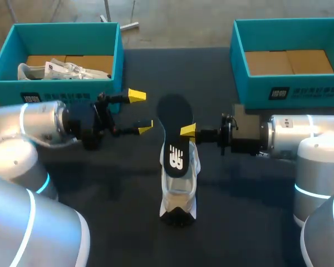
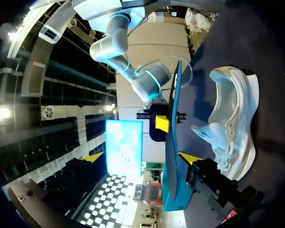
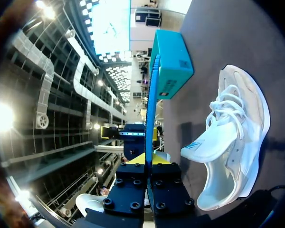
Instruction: Take the shoe out of the shoebox, open the shoe tongue, remove and reinsert the insole, then place the shoe into the shoebox
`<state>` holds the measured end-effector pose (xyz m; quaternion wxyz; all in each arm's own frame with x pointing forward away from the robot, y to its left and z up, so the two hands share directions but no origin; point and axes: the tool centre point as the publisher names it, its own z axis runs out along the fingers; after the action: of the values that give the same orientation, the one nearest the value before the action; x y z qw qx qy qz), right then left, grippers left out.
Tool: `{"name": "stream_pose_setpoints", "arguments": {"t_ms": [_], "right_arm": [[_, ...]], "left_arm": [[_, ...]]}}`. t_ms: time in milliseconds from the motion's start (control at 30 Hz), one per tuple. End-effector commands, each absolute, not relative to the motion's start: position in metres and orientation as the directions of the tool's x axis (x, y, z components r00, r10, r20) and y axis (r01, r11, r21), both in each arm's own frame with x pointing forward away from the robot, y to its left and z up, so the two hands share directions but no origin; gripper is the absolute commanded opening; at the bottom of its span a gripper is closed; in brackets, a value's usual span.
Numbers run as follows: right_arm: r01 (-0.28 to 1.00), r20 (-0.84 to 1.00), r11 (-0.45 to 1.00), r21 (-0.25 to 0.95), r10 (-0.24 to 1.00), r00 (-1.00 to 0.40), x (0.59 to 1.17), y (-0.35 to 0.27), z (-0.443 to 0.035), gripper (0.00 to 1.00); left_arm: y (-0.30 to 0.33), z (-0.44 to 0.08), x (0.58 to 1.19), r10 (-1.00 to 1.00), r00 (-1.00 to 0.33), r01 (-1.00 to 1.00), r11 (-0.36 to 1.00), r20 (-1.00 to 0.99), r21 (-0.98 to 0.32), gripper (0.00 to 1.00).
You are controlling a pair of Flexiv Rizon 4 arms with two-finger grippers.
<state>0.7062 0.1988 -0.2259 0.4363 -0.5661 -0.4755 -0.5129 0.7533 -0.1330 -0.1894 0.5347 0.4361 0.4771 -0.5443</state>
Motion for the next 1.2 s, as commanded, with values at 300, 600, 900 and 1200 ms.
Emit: {"name": "stream_pose_setpoints", "arguments": {"t_ms": [300,600,900,1200], "right_arm": [[0.985,0.995,-0.17,-0.006,0.093,0.022,0.706,0.201,-0.226,0.0],[0.985,0.995,-0.17,-0.006,0.093,0.022,0.706,0.201,-0.226,0.0],[0.985,0.995,-0.17,-0.006,0.093,0.022,0.706,0.201,-0.226,0.0],[0.985,0.995,-0.17,-0.006,0.093,0.022,0.706,0.201,-0.226,0.0]], "left_arm": [[-0.125,-0.186,0.735,-0.204,-0.028,0.989,0.137,-0.979,-0.056,1.0],[-0.125,-0.191,0.736,-0.066,-0.083,0.986,0.138,-0.994,-0.092,1.0],[-0.129,-0.198,0.741,0.002,-0.154,0.981,0.116,-0.988,-0.153,1.0],[-0.132,-0.201,0.744,0.004,-0.16,0.981,0.111,-0.987,-0.159,1.0]]}}
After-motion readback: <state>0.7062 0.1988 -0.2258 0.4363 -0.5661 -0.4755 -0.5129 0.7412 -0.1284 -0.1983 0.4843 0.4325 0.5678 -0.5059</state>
